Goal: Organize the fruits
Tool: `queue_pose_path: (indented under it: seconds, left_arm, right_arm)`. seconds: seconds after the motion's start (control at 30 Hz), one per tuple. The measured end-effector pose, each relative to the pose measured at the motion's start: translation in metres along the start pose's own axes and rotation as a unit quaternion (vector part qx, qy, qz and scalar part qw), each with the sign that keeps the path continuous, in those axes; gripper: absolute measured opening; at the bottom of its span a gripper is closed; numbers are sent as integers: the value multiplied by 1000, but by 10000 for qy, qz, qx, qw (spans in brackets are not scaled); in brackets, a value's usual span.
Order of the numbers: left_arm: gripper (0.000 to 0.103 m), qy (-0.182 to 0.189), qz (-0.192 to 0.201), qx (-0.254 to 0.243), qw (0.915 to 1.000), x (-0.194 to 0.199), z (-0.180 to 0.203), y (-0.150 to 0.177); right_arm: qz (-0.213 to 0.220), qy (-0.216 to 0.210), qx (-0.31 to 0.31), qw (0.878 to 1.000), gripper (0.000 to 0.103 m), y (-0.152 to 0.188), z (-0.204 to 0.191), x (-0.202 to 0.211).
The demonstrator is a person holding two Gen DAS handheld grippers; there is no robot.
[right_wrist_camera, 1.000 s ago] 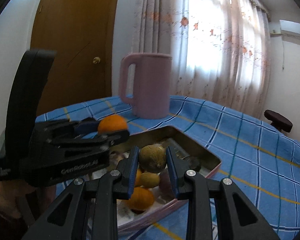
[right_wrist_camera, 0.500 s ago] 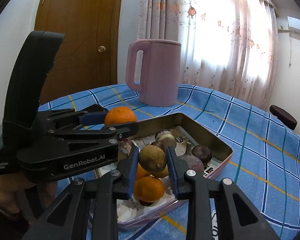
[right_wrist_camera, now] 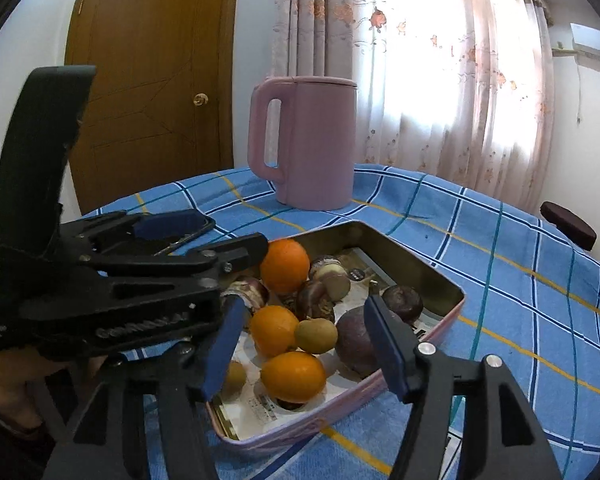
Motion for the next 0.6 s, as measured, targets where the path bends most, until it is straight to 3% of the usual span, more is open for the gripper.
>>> queue_pose_path:
  seconds: [0.3,0.6]
  left_arm:
    - [79,76,178,20,9998,13,4,-5]
    - [87,244,342,-173,9990,28,28,-7]
  right_arm:
    - [-40,424,-314,9986,64,6,25,12]
    - [115,926,-668,9934,65,15,59,50]
Point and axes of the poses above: each gripper's, at about its wrist camera, not at the fingertips, and x roughly against the way its jaws point, z to its right, y to its underside, the point moved 3 cm from there along -x, roughly the way its jaws point, and after that the axes turned 10 degrees about y, right-handed, at the moved point
